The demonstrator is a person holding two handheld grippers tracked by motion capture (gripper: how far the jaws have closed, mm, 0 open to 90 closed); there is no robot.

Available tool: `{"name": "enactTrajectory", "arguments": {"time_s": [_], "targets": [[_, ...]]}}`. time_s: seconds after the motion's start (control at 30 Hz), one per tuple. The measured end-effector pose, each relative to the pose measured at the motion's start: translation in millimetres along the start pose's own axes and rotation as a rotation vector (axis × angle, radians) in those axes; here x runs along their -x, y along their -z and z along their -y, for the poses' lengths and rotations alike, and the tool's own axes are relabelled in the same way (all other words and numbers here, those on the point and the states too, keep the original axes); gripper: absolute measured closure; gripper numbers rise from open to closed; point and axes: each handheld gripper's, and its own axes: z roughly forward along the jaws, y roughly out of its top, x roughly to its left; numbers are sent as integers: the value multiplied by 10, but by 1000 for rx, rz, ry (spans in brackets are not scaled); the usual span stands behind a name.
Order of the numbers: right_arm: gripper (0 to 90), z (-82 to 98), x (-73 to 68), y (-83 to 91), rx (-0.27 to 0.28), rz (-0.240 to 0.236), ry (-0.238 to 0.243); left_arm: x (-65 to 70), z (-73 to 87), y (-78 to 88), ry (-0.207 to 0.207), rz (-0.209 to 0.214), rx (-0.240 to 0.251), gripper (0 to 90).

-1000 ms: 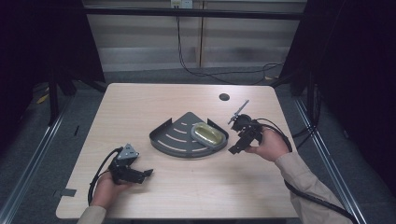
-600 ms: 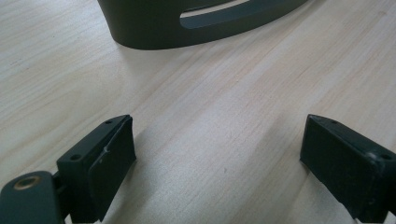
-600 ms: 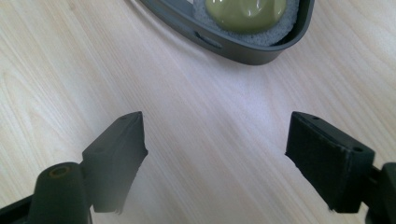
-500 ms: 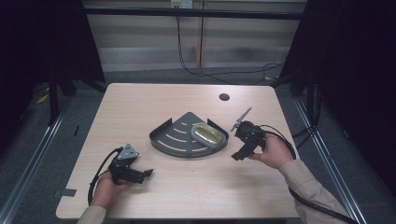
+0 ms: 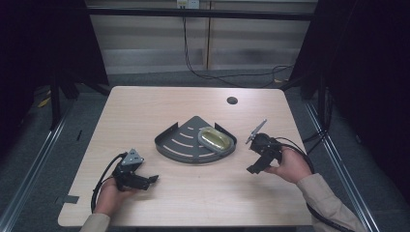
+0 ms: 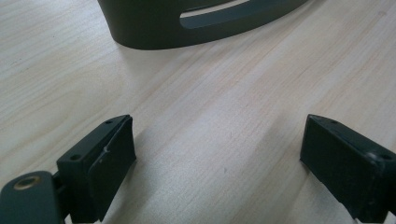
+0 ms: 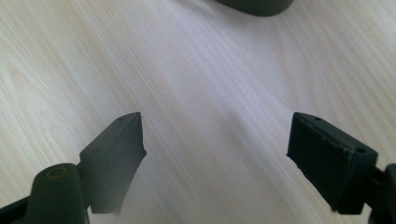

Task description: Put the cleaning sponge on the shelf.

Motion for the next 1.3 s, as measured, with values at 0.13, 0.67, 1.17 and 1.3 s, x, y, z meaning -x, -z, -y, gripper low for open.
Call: {"name": "enactTrajectory", "arguments": {"time_s": [0.13, 0.67, 1.17, 1.3], "targets": [[180, 74, 2, -36, -2, -11, -17, 0, 0, 0, -1, 0, 0, 95], [177, 378, 14, -171, 17, -32, -62, -1, 0, 1, -1, 0, -1, 95], [172, 580, 45, -291, 29, -36, -80, -1, 0, 0, -1, 0, -1, 95], [170, 614, 45, -320, 23, -35, -82, 0, 0, 0, 0, 0, 0, 95]]}}
